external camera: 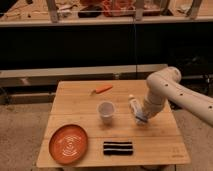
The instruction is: Place the white sponge in the ceramic cup
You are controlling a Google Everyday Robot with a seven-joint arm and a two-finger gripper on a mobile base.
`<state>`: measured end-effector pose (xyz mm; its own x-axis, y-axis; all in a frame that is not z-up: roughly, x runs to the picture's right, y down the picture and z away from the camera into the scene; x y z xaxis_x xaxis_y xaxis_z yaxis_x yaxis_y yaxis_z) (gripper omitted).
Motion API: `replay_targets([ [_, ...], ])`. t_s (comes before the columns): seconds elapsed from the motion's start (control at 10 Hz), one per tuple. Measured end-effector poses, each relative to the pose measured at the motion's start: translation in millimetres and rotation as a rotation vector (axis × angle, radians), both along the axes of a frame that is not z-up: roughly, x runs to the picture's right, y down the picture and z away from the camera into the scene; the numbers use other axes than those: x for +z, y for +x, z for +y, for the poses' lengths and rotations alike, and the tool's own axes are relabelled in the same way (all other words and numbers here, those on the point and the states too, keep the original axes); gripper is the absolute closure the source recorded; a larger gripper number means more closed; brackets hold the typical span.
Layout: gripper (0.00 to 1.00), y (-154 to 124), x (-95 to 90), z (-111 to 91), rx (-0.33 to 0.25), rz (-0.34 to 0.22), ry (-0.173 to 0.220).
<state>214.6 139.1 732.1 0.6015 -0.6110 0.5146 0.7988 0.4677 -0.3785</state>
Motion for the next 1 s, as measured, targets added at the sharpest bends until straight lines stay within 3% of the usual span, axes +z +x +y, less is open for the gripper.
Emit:
replay_targets([
  [0.3, 1.0, -23, -4.8, -15, -0.044, -0.013, 0.013],
  [0.6, 1.0, -64, -2.8, -31, -0.077, -0.037, 0.038],
  [0.8, 1.0, -70, -3.0, -35, -0.096, -0.044, 0.045],
  [1.0, 1.0, -98, -4.6, -37, -0.123, -0.063, 0.048],
])
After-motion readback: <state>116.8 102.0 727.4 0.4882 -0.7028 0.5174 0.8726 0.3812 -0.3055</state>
